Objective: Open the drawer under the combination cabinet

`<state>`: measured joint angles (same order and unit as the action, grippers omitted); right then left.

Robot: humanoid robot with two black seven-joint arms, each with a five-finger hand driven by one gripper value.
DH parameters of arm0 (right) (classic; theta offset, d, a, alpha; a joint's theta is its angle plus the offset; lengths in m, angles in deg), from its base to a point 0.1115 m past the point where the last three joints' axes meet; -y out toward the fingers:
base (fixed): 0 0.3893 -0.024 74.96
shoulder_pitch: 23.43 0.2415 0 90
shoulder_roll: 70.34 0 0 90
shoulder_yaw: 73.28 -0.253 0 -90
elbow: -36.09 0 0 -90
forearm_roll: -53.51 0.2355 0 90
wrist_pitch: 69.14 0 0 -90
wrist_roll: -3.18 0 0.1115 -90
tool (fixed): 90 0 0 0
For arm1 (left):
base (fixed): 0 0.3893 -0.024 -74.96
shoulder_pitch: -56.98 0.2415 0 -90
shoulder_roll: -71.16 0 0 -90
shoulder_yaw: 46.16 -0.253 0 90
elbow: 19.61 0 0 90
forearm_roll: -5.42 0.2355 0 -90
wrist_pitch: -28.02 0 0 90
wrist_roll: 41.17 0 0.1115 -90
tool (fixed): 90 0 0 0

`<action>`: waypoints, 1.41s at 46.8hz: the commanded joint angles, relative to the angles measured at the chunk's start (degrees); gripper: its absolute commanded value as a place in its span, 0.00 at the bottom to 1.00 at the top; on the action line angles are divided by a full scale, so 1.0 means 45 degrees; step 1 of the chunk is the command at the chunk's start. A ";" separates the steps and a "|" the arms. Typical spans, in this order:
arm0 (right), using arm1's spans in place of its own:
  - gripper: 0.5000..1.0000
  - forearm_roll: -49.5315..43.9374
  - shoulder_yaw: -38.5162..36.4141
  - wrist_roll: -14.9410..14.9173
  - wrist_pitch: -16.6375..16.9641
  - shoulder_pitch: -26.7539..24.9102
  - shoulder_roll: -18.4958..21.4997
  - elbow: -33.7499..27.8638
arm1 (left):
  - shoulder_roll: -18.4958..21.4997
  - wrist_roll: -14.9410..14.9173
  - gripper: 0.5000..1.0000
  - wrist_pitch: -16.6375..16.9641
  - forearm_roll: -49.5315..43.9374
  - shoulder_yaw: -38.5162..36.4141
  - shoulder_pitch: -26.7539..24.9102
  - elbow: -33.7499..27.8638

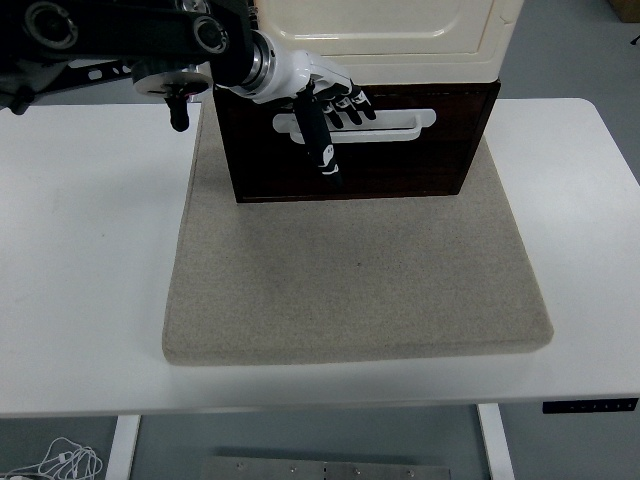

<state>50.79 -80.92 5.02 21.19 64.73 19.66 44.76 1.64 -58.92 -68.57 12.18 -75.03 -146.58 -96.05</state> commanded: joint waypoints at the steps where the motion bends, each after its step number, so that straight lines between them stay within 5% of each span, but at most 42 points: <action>1: 0.85 0.0000 -0.0003 0.0000 -0.0014 0.0000 0.0000 0.0008 | 0.0000 0.0000 1.00 -0.0001 0.0002 0.0008 0.0039 0.0013; 52: 0.85 0.0000 -0.0003 0.0000 -0.0014 0.0000 0.0000 0.0008 | 0.0000 -0.0039 1.00 -0.0216 0.0100 0.0262 0.0273 -0.0007; 66: 0.85 0.0000 -0.0003 0.0000 -0.0014 0.0000 0.0000 0.0008 | 0.0078 -0.0077 1.00 -0.0939 0.0159 0.0457 0.0234 -0.0007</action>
<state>50.79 -80.92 5.02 21.20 64.72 19.66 44.77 1.87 -59.20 -72.25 12.82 -73.30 -145.53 -96.06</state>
